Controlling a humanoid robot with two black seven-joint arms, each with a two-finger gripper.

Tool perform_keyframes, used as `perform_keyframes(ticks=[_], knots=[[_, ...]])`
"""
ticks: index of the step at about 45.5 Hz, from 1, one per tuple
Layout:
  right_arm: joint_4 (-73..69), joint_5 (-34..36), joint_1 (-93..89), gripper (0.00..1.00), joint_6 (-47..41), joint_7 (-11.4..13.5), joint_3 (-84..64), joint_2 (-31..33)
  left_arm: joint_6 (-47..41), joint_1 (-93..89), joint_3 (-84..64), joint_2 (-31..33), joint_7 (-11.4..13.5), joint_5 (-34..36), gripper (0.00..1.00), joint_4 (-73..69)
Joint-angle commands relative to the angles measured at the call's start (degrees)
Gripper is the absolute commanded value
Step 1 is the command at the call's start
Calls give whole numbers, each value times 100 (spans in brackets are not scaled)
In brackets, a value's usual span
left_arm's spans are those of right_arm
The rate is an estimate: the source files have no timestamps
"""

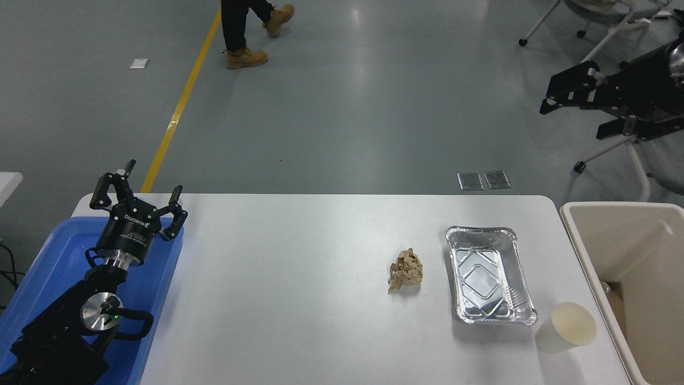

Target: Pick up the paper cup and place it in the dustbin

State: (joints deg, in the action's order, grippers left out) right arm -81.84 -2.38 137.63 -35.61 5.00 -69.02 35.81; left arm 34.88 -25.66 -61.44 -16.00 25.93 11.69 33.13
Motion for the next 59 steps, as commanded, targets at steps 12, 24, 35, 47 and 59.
perform_keyframes(ticks=[12, 24, 35, 47, 59], knots=[[-588, 36, 335, 100, -746, -17, 11, -56, 1, 0, 0, 0, 0, 0, 98, 1], [-518, 387, -113, 100, -641, -17, -190, -13, 1, 0, 0, 0, 0, 0, 98, 1], [-518, 554, -772, 100, -141, -17, -1008, 5, -7, 0, 0, 0, 0, 0, 98, -8], [-570, -517, -1791, 100, 949, -17, -991, 269, -7, 0, 0, 0, 9, 0, 98, 1], [-518, -1432, -3048, 100, 1820, -17, -692, 391, -7, 0, 0, 0, 9, 0, 98, -8]])
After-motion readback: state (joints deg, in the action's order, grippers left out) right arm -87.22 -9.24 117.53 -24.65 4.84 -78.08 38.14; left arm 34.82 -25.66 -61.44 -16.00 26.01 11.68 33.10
